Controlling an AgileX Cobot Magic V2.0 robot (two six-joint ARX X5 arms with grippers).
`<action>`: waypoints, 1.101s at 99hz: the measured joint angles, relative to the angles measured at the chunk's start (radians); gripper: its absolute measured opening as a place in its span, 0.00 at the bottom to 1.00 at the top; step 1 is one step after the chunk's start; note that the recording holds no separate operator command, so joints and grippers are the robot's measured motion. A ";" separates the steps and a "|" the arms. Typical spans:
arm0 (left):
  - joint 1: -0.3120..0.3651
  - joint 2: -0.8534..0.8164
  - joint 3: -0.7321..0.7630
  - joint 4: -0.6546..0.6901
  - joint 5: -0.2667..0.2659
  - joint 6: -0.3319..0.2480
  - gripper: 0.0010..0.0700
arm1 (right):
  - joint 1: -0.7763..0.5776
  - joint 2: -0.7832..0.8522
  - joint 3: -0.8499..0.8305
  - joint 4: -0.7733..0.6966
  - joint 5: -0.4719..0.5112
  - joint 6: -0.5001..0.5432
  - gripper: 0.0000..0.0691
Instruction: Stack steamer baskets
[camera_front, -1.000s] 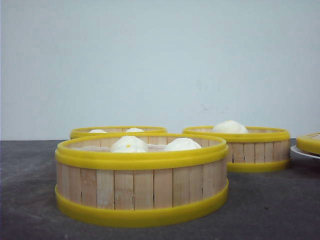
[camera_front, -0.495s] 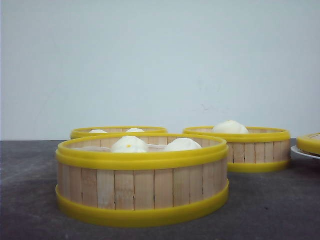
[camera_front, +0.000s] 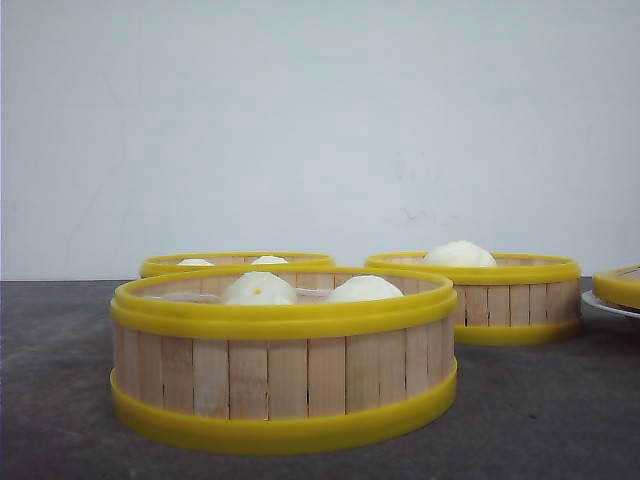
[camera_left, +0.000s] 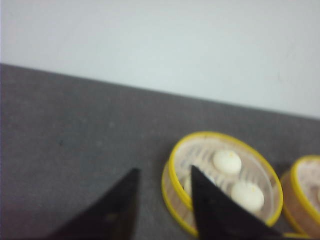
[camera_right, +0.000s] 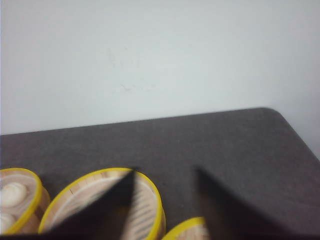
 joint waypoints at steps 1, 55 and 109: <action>-0.002 0.003 0.000 0.000 0.003 0.003 0.34 | 0.002 0.001 0.002 0.000 0.000 -0.001 0.57; -0.099 0.526 0.334 -0.024 0.019 0.033 0.42 | 0.033 0.048 0.008 0.020 -0.006 -0.008 0.69; -0.103 1.159 0.799 -0.291 0.010 0.063 0.42 | 0.050 0.074 0.008 0.009 -0.023 -0.008 0.69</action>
